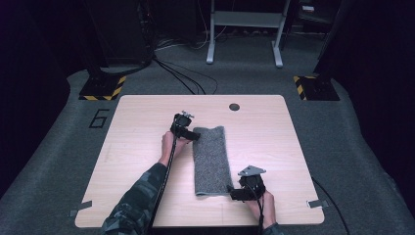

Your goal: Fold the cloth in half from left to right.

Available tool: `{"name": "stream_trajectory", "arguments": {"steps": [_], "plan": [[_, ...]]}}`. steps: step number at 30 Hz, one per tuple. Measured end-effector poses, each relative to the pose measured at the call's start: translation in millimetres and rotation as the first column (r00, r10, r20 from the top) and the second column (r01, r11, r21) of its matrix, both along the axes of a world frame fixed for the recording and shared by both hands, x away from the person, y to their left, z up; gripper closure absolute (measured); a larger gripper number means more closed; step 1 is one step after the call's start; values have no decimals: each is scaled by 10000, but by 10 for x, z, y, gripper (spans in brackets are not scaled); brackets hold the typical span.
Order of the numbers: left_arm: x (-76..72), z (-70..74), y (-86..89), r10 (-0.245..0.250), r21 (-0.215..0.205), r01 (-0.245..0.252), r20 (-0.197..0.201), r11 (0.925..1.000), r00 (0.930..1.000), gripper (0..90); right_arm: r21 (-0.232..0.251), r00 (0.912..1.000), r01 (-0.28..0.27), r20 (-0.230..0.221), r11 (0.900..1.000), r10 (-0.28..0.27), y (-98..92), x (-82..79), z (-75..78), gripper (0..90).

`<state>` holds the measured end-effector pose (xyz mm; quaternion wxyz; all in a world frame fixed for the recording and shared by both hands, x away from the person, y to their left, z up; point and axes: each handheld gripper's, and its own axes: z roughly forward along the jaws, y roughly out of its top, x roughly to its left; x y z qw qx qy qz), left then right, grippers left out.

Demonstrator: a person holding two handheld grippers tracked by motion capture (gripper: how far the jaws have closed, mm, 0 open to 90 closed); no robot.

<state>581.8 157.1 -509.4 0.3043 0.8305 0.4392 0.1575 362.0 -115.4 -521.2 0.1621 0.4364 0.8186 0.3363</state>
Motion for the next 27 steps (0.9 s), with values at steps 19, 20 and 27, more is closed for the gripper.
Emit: {"name": "stream_trajectory", "arguments": {"steps": [19,20,27], "plan": [[-71,30,104,-258,-606,260,36,9978,9997,194,480,9986,-430,315,9979,415,54,-6,175,185],[-71,37,109,-231,-685,231,20,9974,9997,191,572,9980,-499,415,9971,476,46,106,237,181],[-58,74,139,-199,-917,196,-23,9956,9998,174,548,9975,-685,229,9961,673,71,808,331,145]]}}
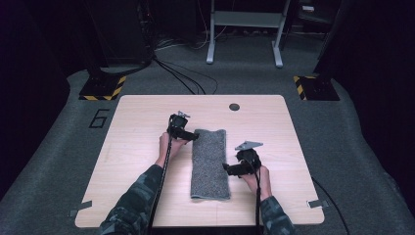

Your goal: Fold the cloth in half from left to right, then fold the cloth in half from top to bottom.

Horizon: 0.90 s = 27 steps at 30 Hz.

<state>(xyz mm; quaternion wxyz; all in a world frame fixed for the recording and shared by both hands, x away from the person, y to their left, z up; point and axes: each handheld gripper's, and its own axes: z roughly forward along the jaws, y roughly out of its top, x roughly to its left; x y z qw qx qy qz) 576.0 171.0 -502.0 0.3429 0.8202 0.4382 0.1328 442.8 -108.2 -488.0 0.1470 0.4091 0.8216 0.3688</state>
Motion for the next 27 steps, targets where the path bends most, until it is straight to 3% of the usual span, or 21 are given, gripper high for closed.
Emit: {"name": "stream_trajectory", "arguments": {"steps": [5,11,13,18,22,27], "plan": [[26,9,-22,18,-109,-20,-129,9999,9999,154,-5,9988,200,-447,9998,-200,57,386,23,146],[54,9,-57,6,-259,-12,-200,9997,9998,135,-21,9974,362,-623,9993,-362,144,740,54,150],[65,5,-70,-194,-179,190,-200,9997,9996,139,-118,9973,459,-561,9989,-465,181,850,59,164],[85,-19,-117,-181,-43,180,-112,9998,9998,169,-206,9954,684,-662,9974,-696,242,1071,28,295],[113,-5,-141,-182,-197,181,-34,9996,9998,253,-530,9917,964,-807,9939,-1005,291,1239,-22,402],[114,11,-189,-312,7,312,-95,9995,9995,354,-771,9897,1139,-779,9905,-1199,317,1364,-94,502]]}}
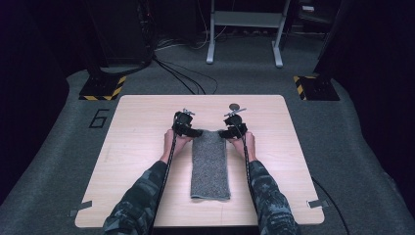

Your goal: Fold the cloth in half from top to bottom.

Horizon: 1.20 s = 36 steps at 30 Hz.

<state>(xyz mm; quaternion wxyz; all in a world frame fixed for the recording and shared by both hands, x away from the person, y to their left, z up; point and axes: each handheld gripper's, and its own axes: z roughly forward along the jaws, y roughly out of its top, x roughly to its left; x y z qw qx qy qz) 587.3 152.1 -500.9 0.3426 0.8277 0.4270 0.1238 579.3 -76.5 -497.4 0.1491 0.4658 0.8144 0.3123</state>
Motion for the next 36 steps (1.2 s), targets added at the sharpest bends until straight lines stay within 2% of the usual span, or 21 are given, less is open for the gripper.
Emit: {"name": "stream_trajectory", "arguments": {"steps": [4,6,13,17,21,23,26,29,32,36], "plan": [[-2,-27,-26,-1,50,1,-97,10000,10000,425,-143,9996,-50,-289,9999,46,17,30,-85,536],[-3,-50,-28,-42,84,43,-147,10000,9999,458,49,9997,-68,-224,10000,69,8,36,-93,561],[-37,-92,-13,-188,1,188,-17,9998,9998,607,110,9997,-244,3,9996,244,4,28,-110,717],[-51,-90,-30,-309,-8,309,-75,9995,9995,733,276,9995,-309,-57,9991,310,-1,19,-115,791],[-65,-102,-31,-342,-87,342,-14,9994,9994,828,150,9997,-234,-102,9996,236,31,11,-107,832],[-70,-101,-29,-334,-101,333,-50,9994,9994,845,123,9996,-272,-123,9996,273,45,4,-103,843],[-101,-74,-19,-407,4,407,106,9992,9991,854,17,9997,-227,86,9997,227,57,-31,-106,855],[-146,-20,20,-477,-243,486,369,9985,9982,855,62,9993,-290,257,9996,288,29,-69,-76,860],[-192,68,47,-562,-369,590,717,9976,9958,856,403,9982,-217,561,9990,194,-1,-132,8,863],[-226,164,84,-509,-550,573,1111,9968,9925,858,480,9918,-470,1209,9977,409,-13,-196,161,869]]}}
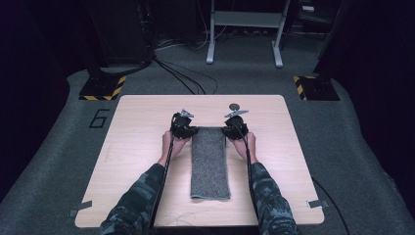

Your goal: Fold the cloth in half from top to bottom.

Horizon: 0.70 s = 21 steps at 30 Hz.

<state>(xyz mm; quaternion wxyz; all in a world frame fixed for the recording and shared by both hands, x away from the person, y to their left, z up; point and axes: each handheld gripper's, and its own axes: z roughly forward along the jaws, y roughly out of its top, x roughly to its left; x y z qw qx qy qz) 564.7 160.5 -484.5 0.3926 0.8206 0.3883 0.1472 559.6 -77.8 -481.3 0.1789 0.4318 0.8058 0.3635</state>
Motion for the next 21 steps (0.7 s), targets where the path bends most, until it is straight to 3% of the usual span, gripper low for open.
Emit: {"name": "stream_trajectory", "arguments": {"steps": [4,8,17,21], "plan": [[-24,72,50,-44,-330,49,157,9994,9999,858,-72,9995,-54,314,10000,56,14,-62,114,873],[-32,148,54,-140,-290,154,477,9995,9988,859,-193,9977,-92,662,9998,105,22,-92,190,875],[6,194,79,-218,-338,242,698,9991,9973,860,-336,9945,-256,1005,9991,288,9,-45,309,879],[10,288,76,-254,-352,291,1017,9990,9945,860,-185,9922,-163,1235,9997,184,11,-59,387,878]]}}
